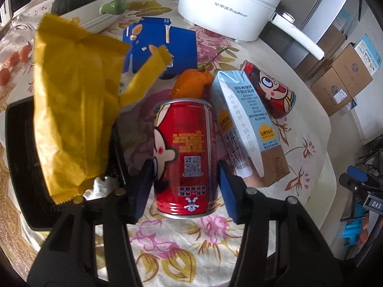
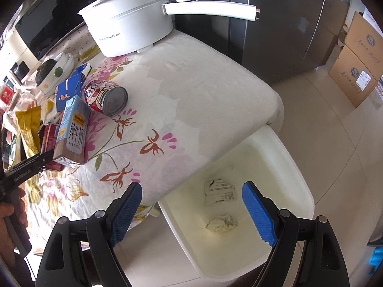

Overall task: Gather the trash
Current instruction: 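Grasp the red can with the left gripper while the right grasps the milk carton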

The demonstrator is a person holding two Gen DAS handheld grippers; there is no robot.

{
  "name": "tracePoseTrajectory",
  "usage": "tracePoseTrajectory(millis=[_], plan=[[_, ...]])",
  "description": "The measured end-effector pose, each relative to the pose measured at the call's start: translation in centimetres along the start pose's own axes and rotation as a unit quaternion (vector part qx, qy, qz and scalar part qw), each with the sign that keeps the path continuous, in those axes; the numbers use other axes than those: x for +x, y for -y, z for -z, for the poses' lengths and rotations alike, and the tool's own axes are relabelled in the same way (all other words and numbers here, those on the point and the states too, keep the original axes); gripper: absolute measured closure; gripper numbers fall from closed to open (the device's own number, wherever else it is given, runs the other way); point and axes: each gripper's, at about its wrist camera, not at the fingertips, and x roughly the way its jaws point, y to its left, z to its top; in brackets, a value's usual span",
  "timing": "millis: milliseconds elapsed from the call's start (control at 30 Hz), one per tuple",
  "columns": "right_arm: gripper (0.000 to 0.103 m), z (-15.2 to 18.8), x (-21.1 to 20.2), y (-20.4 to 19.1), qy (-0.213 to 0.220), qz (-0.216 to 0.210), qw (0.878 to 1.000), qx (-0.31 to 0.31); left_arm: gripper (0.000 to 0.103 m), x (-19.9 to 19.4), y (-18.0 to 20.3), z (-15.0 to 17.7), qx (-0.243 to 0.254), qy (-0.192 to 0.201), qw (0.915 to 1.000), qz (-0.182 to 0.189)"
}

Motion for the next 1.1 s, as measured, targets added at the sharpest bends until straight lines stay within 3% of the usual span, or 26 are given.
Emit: tracePoseTrajectory(millis=[200,333,700,933,1100], plan=[[0.016,-0.6,0.1,-1.3,0.002,-0.009,1.000,0.000,0.049,-0.9,-0.1,0.6,-0.009,-0.008,0.9999,0.011],[0.016,-1.0,0.2,-3.2,0.006,-0.024,1.000,-0.004,0.049,-3.1,-0.4,1.4,-0.002,0.009,0.9999,0.014],[0.016,-2.5,1.9,-12.3,0.016,-0.062,0.996,-0.055,0.049,-8.3,-3.6,3.6,-0.016,0.043,0.9989,0.011],[0.016,-3.0,3.4,-16.8,0.029,-0.094,0.992,-0.080,0.048,-9.1,-6.0,4.4,-0.038,0.044,0.9983,-0.004],[0.018,-3.2,4.8,-18.6,0.033,-0.086,0.992,-0.088,0.049,-9.0,-6.9,5.0,-0.046,0.038,0.9982,-0.006]])
